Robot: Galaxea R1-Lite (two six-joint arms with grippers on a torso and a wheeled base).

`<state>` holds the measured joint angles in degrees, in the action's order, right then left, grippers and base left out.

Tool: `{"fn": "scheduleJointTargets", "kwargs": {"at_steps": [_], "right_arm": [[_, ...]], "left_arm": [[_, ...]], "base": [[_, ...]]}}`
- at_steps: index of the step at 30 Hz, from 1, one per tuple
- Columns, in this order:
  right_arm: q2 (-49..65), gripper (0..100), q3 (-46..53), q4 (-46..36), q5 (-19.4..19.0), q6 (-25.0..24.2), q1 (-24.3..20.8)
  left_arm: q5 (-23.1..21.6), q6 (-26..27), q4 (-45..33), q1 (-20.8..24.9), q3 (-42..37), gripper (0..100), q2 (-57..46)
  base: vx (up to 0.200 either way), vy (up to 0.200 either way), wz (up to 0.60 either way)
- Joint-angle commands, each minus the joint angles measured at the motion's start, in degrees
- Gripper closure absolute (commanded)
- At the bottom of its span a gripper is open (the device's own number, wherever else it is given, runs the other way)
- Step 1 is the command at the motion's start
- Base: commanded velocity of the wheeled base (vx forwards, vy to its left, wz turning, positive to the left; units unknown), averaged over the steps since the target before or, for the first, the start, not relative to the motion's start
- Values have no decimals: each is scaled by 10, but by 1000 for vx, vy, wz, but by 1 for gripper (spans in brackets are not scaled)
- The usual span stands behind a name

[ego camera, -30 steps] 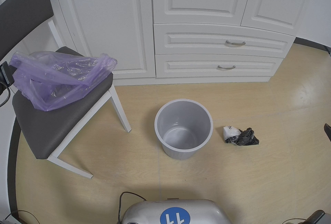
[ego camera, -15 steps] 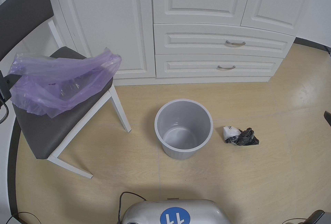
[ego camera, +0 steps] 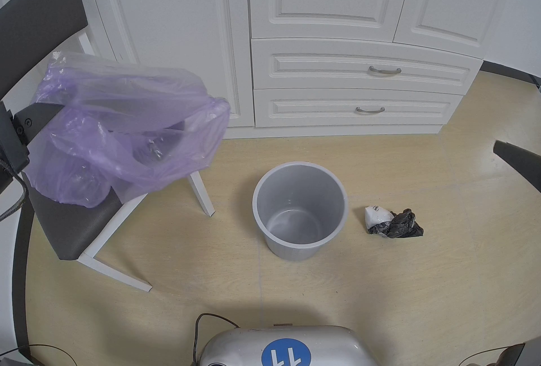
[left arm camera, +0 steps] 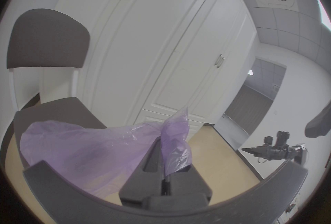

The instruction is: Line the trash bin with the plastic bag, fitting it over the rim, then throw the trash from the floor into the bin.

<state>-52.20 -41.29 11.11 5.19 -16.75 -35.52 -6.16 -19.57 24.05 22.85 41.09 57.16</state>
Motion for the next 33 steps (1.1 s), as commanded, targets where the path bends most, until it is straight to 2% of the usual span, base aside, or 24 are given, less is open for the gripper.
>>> {"fn": "scheduleJointTargets", "kwargs": {"at_steps": [1,6,11,15,22,27,30,33], "right_arm": [[-74,0,53,94,57,18,-61],[-87,0,89,132,60,62,-84],[-108,0,97,132,60,59,-95],[-116,0,103,133,60,58,-95],[-146,0,121,191,61,56,-101],[-184,0,125,229,73,55,-102],[-213,0,104,219,99,41,-102],[-223,0,46,152,114,-23,-101]], "left_arm": [[35,10,6,69,-5,100,1],[35,10,7,100,-5,100,-2],[35,19,9,132,-10,100,-6],[35,24,9,133,-12,100,-11],[35,42,10,168,-21,100,-14],[36,57,17,171,-25,100,-18],[36,72,45,176,-42,100,-18],[37,85,82,186,-58,100,-18]], "base": [[0,0,0],[0,0,0],[0,0,0],[0,0,0],[0,0,0],[0,0,0],[0,0,0],[0,0,0]]}}
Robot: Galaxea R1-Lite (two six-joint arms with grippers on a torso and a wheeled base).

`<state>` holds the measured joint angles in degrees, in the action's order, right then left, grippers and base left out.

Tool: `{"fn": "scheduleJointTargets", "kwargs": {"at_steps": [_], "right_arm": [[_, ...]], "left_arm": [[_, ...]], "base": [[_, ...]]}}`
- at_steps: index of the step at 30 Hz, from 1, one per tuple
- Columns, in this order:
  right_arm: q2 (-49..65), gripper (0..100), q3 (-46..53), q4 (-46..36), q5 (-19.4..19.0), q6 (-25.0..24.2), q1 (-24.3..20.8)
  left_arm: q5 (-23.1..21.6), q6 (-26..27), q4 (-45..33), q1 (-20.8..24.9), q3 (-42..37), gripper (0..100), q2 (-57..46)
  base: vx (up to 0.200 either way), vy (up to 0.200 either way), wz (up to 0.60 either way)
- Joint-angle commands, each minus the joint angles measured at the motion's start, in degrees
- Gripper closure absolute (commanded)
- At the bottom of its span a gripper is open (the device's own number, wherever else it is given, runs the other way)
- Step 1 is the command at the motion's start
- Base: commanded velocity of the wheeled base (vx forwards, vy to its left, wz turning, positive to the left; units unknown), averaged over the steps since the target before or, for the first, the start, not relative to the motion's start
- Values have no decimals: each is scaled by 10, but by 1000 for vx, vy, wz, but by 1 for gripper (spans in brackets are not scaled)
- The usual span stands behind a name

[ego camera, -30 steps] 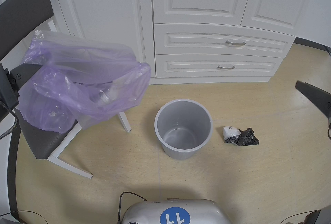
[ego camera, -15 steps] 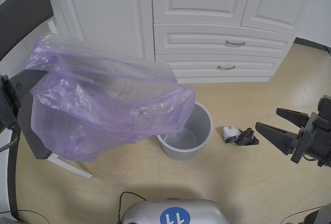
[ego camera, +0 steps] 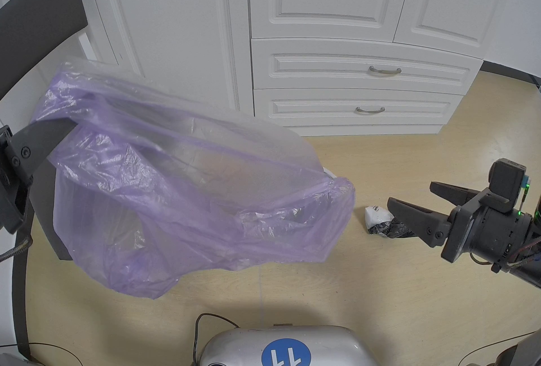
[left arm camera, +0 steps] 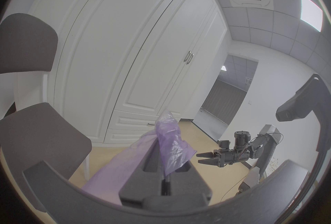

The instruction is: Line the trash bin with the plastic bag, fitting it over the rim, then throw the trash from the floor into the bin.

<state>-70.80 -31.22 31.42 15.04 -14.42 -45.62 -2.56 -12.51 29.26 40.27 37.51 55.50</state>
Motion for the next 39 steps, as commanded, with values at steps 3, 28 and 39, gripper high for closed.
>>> {"fn": "scheduleJointTargets", "kwargs": {"at_steps": [3,28,39], "right_arm": [[-31,0,-147,-192,15,-138,0],[-39,0,-118,-239,-18,-179,-22],[-50,0,-96,-176,-18,-155,-12]], "left_arm": [[13,15,38,16,-24,100,0],[31,18,103,54,-21,100,-16],[24,18,107,63,-27,100,-20]], "base": [[0,0,0],[0,0,0],[0,0,0]]}}
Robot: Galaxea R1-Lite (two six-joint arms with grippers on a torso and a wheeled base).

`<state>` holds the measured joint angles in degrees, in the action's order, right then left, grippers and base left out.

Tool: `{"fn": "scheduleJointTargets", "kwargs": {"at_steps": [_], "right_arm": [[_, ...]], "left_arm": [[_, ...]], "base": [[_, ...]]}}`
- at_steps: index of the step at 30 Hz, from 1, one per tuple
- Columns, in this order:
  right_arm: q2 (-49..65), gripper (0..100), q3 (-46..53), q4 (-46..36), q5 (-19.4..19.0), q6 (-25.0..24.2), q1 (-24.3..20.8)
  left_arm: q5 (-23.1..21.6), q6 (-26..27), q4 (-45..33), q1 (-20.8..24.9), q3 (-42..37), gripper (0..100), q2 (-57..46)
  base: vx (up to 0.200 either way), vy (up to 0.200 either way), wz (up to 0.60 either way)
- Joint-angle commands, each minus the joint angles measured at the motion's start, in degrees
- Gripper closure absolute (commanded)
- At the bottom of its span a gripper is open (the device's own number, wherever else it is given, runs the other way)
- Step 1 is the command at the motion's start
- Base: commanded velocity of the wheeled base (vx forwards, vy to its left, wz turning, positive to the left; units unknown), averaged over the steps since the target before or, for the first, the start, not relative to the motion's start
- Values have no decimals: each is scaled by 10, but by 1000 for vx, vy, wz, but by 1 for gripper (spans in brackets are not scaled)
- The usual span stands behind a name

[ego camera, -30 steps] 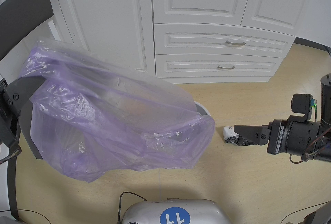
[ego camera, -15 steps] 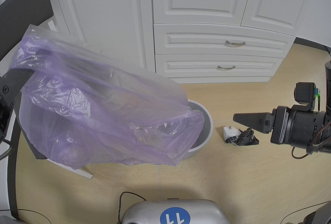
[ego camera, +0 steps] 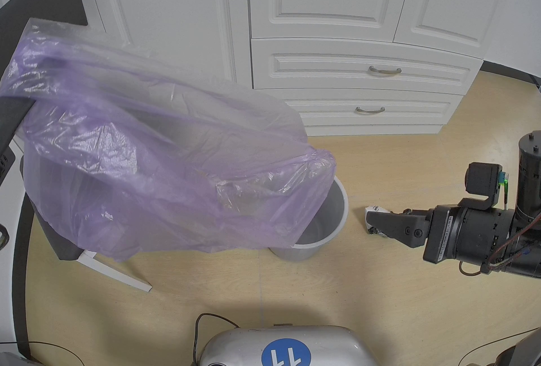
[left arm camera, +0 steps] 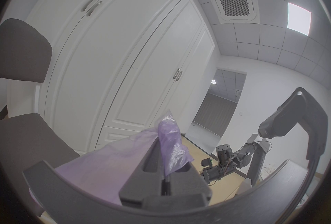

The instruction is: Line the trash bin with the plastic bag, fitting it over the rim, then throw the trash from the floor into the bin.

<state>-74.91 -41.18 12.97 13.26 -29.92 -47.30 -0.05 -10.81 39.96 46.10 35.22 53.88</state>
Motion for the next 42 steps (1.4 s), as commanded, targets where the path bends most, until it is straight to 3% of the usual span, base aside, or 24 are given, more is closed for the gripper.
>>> {"fn": "scheduleJointTargets", "kwargs": {"at_steps": [1,5,10,30,36,42], "right_arm": [[-16,0,8,16,0,-1,9],[-44,0,16,62,-2,-1,41],[-66,0,33,103,-4,0,45],[-93,0,58,107,-46,21,36],[-110,0,55,108,-61,11,35],[-152,0,76,194,-119,-39,36]], "left_arm": [[-2,0,0,5,-8,100,-4],[-33,-1,0,6,-19,100,-4],[-66,-2,0,6,-29,100,-4],[-68,-4,27,6,-33,100,2],[-68,-59,84,14,-33,100,12],[-72,-152,180,25,-35,100,21]], "base": [[0,0,0],[0,0,0],[0,0,0],[0,0,0],[0,0,0],[0,0,0]]}}
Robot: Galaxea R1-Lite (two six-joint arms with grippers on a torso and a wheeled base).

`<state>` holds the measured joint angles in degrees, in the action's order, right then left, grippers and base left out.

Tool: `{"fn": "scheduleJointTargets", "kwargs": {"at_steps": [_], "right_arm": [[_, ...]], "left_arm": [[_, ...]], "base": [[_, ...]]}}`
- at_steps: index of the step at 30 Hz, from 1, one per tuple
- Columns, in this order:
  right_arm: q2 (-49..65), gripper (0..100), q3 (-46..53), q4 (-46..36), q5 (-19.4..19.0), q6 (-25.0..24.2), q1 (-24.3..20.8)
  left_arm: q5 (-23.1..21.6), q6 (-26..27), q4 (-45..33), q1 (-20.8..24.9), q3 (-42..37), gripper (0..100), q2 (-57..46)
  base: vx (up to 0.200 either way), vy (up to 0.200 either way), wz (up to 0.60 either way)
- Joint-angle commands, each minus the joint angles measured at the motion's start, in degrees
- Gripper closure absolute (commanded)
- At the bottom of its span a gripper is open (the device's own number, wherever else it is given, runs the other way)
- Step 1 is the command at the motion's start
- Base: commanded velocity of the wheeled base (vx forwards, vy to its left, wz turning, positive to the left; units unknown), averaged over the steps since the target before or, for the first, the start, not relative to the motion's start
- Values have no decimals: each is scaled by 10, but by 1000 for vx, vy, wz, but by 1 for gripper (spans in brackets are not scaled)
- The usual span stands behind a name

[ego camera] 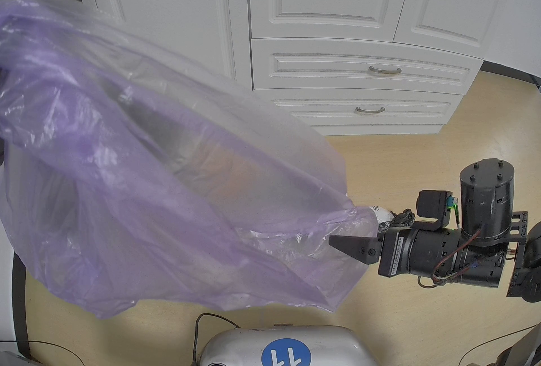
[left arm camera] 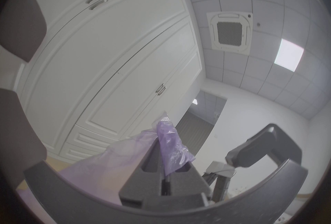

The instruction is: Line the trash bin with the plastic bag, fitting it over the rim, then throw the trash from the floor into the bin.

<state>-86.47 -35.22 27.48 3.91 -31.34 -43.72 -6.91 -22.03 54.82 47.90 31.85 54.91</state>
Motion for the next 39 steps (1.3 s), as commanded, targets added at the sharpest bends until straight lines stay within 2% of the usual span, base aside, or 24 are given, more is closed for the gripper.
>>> {"fn": "scheduleJointTargets", "kwargs": {"at_steps": [1,5,8,11,20,24,30,39], "right_arm": [[-38,0,21,64,-30,-27,0],[-34,0,50,152,-49,-34,0],[-38,0,65,201,-71,-33,-1],[-68,0,83,247,-114,-22,0],[-92,0,126,410,-126,-18,6],[-92,0,128,417,-126,17,14],[-91,0,139,420,-123,89,41],[-49,0,141,421,-124,97,57]], "left_arm": [[-7,-44,32,7,-2,100,11],[-36,-52,32,7,-8,100,4],[-41,-52,33,7,-11,100,3],[-41,-50,34,7,-11,100,1],[-47,-49,70,7,-23,100,1],[-69,-49,76,7,-35,100,-2],[-72,-46,78,7,-43,100,-3],[-80,-47,78,7,-48,100,0]], "base": [[0,0,0],[0,0,0],[0,0,0],[0,0,0],[0,0,0],[0,0,0],[0,0,0],[0,0,0]]}}
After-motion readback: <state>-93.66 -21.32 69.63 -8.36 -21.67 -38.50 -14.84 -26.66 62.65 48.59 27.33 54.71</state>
